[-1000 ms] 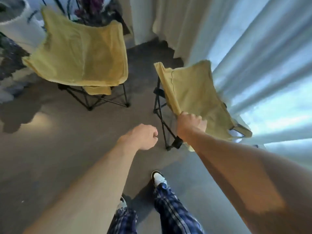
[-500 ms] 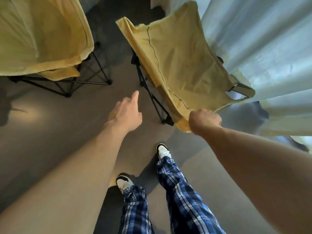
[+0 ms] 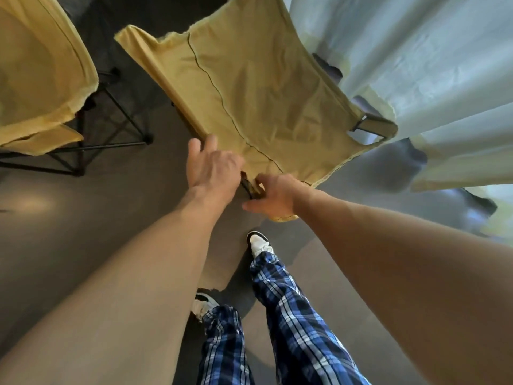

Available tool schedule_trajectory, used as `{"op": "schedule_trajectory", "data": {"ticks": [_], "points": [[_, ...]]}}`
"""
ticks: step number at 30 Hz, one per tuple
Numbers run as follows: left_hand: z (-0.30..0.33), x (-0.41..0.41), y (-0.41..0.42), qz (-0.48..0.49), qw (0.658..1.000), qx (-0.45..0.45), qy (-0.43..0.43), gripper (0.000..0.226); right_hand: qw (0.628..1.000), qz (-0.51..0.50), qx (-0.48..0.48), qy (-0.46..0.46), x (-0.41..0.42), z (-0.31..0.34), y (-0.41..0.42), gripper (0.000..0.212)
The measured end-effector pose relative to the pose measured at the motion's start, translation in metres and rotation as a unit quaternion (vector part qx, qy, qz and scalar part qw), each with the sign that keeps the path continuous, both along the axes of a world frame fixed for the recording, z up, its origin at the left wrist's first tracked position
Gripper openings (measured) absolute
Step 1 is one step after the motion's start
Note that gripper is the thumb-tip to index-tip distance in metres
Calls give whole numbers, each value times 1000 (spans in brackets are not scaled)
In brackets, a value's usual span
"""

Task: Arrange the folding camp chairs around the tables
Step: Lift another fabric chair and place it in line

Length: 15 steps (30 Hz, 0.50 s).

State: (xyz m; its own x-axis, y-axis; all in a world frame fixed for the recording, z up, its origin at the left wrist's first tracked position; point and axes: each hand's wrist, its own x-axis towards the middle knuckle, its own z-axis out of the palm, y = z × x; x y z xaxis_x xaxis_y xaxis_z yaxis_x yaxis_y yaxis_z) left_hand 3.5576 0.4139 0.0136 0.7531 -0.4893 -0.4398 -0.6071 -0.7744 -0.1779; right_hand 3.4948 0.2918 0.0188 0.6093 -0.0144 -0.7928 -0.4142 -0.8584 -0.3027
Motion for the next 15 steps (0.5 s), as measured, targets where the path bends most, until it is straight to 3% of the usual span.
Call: {"op": "schedule_trajectory", "data": {"ticks": [3,6,9,13,15], "points": [[0,-15,-17,-94,995,19,28,15,994,63,-64,60,-10,-5,-9,20],[0,-40,-36,-133,984,-24,113,23,971,90,-155,156,-24,-2,-19,22],[4,-20,-23,-65,986,57,139,39,947,86,-238,197,-50,-6,-46,32],[5,19,33,84,979,161,95,33,949,18,-197,244,-75,-19,-69,56],[3,19,48,77,979,165,96,33,949,10,-189,252,-76,-26,-68,53]]}}
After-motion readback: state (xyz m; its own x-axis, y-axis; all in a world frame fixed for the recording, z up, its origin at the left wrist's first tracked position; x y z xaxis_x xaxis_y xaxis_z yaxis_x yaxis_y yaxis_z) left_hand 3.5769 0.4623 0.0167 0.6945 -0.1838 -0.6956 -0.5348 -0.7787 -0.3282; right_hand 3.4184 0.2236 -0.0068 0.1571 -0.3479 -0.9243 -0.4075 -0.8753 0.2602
